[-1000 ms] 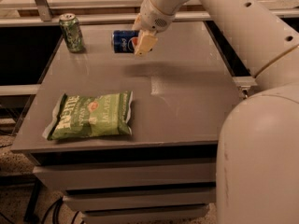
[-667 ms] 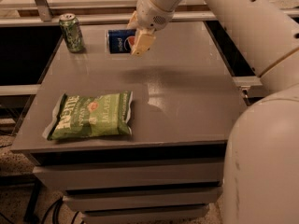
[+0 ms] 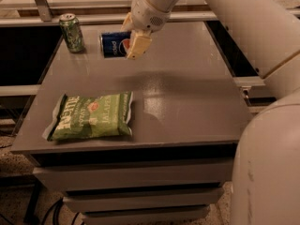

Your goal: Move pepsi can near green jalapeno chip bag

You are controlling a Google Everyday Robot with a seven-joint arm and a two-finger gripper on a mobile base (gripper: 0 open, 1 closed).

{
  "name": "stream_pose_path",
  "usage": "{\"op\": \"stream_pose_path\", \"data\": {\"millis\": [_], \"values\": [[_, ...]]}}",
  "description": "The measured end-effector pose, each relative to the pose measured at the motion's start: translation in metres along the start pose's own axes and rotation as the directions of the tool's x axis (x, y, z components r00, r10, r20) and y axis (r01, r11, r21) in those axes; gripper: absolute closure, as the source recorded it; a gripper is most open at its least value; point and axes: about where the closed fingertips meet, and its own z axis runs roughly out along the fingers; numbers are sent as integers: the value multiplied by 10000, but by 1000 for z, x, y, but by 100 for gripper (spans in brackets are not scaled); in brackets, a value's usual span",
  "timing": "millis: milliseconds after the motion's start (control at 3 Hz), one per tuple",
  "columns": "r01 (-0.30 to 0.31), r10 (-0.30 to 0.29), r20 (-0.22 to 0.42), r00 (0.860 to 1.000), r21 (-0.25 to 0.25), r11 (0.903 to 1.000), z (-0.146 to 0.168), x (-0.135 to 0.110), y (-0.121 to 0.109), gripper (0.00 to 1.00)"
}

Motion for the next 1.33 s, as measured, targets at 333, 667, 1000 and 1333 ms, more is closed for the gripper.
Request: {"op": "stream_pose_path", "data": {"millis": [333,667,1000,1333], "values": [[215,-213,39,9998,-469,9987,11,-2,12,100],[404,-397,91,9992,-874,9954,18,-4,28,100],[378,-380,4,9993,-1184,9922,16,1,47,100],[121,-134,-90,9999,-1373,9905,12,12,68,100]]}}
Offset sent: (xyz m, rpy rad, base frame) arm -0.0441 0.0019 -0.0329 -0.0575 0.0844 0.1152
